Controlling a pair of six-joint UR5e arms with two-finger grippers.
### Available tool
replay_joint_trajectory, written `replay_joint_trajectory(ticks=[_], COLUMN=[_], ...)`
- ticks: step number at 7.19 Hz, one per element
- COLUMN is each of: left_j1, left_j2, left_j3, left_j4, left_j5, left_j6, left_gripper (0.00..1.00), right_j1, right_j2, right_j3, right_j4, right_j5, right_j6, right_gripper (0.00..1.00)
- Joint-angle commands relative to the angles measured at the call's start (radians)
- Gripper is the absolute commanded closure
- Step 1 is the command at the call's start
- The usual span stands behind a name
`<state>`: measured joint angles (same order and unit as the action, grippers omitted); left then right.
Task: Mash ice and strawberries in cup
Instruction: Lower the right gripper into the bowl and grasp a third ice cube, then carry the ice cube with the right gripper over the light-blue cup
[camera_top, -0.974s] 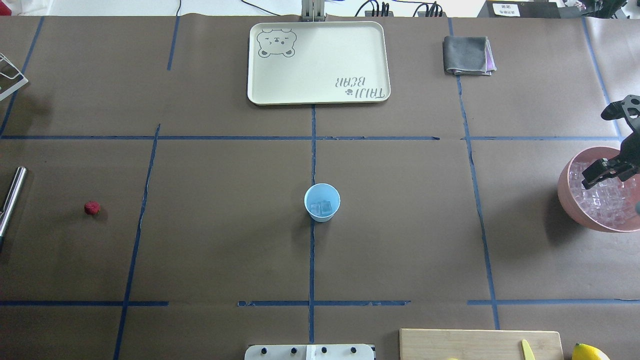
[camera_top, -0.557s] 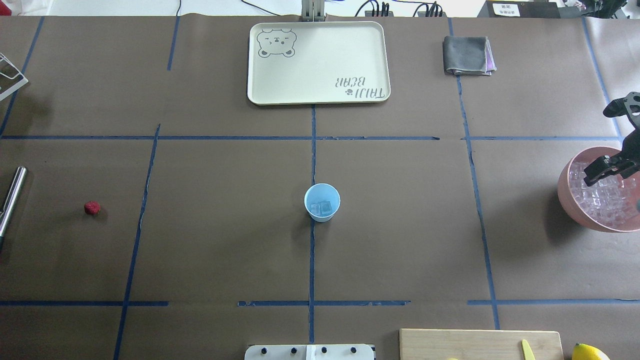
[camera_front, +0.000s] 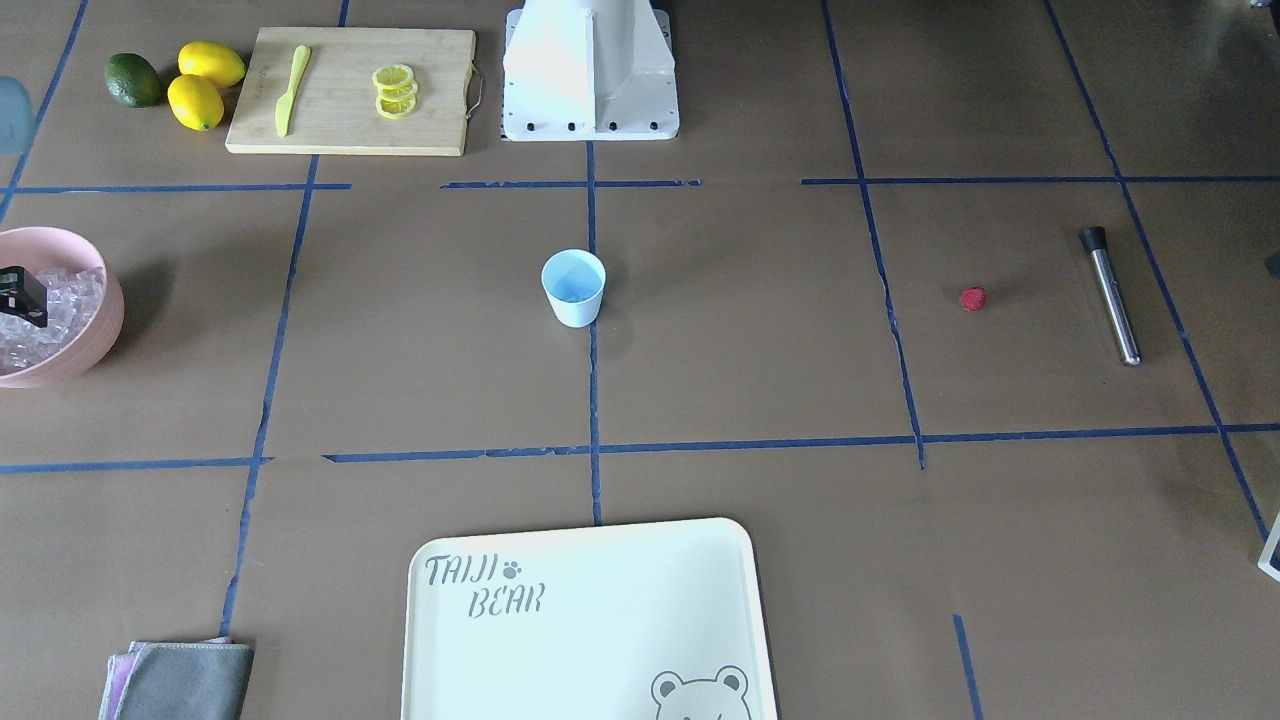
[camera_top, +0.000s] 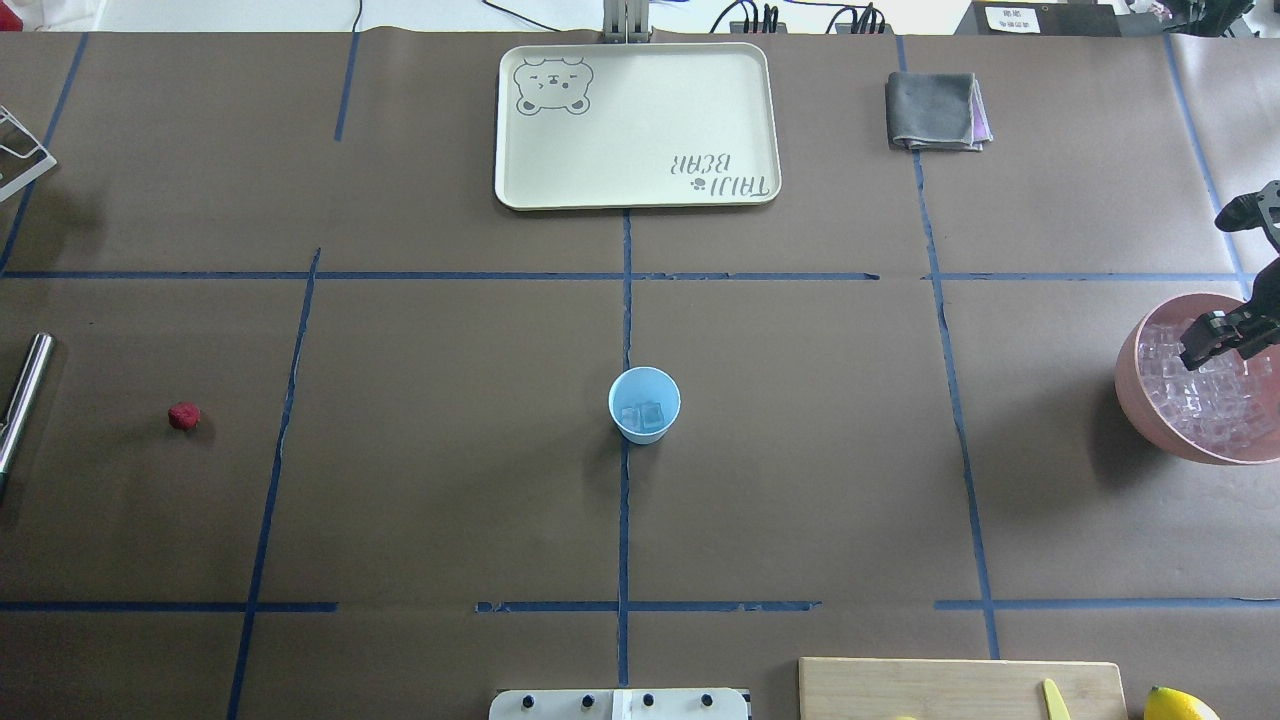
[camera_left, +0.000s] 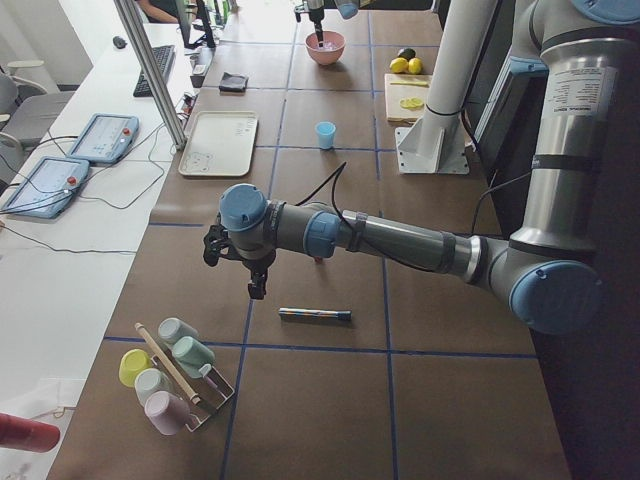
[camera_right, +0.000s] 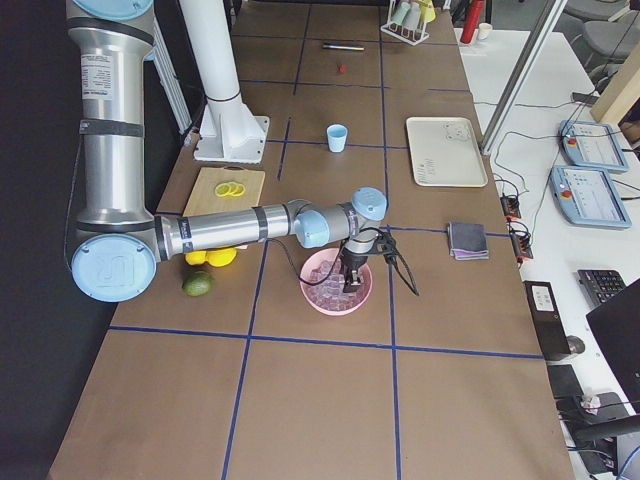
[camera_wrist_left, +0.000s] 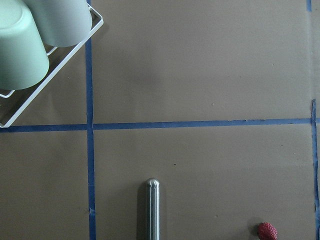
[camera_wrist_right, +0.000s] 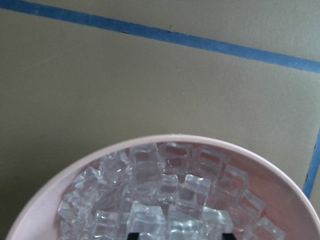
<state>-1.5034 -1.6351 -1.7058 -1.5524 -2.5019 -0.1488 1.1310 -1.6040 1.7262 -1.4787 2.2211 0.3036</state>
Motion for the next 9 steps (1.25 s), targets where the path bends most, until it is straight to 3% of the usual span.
replay_joint_trajectory(ticks=[1,3,4,5,6,8,9], left_j1=[0.0,0.0,0.0,0.0,0.0,0.003,0.032], left_j2=[-0.003,-0.008,-0.008,-0.008,-0.008,-0.008,-0.008], left_j3=[0.0,0.0,-0.002,-0.005,-0.006,-0.006,-0.008], left_j4=[0.0,0.0,0.0,0.0,0.0,0.0,-0.003], left_j5=[0.0,0.0,0.0,0.0,0.0,0.002,0.005], left_j6=[0.0,-0.002,-0.002,-0.002,-0.002,-0.002,-0.021], left_gripper=[0.0,0.0,0.0,0.0,0.0,0.0,0.0], right_j1=[0.0,0.057,0.119,0.133,0.131,0.006,-0.075], right_j2=[-0.001,-0.011,-0.03,-0.011,0.098,0.42,0.532], right_j3=[0.004,0.073,0.189,0.311,0.349,0.301,0.262], right_j4=[0.0,-0.018,-0.094,-0.244,-0.367,-0.663,-0.678], right_j5=[0.005,0.018,0.043,0.048,0.048,0.071,0.068], right_j6=[-0.003,-0.004,-0.004,-0.003,0.014,0.053,0.207], right_gripper=[0.99,1.0,1.0,1.0,1.0,1.0,1.0])
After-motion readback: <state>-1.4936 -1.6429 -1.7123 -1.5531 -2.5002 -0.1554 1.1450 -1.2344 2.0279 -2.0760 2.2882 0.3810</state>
